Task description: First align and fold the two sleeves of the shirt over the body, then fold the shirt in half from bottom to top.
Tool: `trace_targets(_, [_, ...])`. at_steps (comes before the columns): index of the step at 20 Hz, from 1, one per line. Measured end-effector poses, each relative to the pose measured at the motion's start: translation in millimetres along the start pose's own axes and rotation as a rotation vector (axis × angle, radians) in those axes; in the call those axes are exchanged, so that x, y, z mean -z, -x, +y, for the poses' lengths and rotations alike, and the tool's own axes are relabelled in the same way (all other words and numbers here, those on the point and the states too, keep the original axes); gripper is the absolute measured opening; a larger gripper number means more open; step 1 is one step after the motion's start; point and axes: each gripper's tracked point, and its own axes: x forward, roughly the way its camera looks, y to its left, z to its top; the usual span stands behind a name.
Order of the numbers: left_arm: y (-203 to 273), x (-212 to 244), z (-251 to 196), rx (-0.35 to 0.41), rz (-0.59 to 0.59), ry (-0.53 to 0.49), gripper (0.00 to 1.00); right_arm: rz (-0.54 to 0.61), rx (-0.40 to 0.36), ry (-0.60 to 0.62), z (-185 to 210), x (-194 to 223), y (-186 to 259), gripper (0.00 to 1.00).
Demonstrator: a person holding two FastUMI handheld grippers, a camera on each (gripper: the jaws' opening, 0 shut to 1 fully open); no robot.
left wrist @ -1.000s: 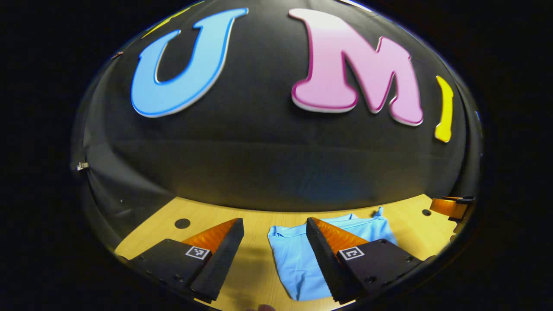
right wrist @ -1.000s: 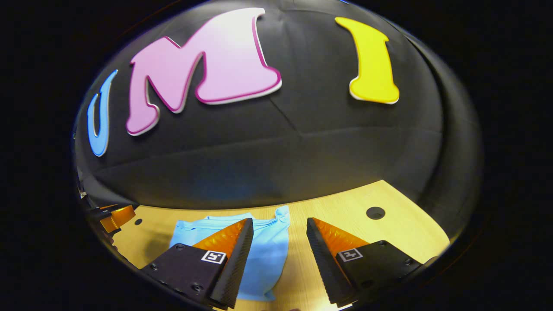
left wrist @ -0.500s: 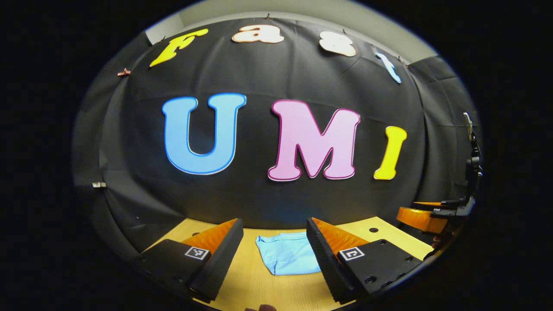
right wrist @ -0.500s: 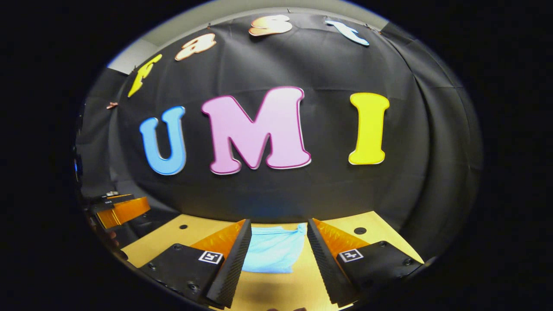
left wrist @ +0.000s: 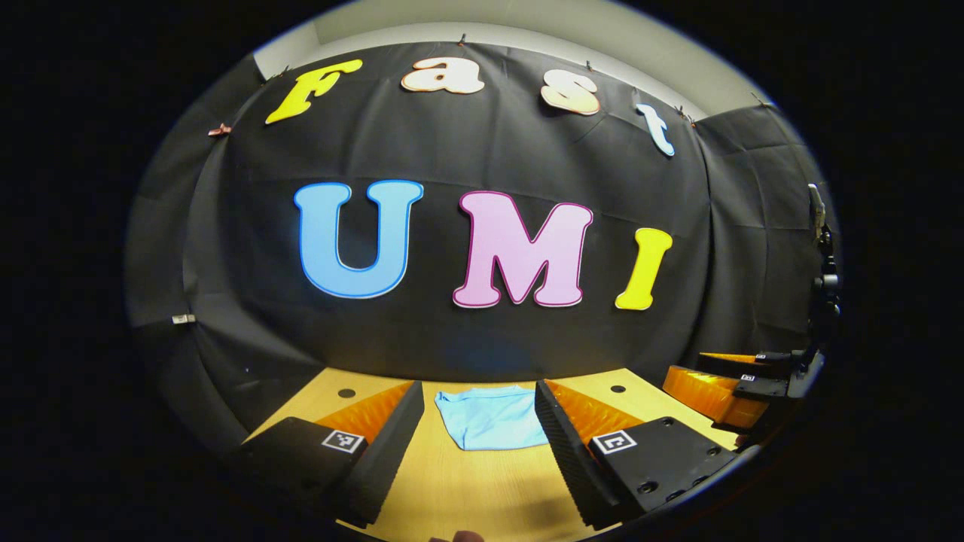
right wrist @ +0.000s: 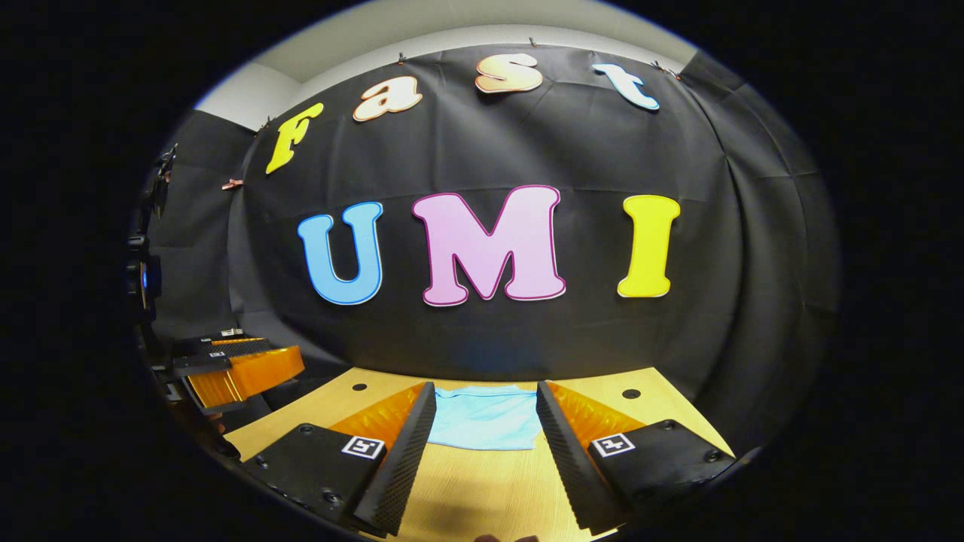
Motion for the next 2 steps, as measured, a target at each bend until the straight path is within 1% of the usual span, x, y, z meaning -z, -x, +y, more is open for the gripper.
trace_targets(2, [3.6,-3.8,-0.5,0.007,-0.005,-0.004,0.94,-0.009,-0.006,0.005,4.6,-4.7,2.5,0.84])
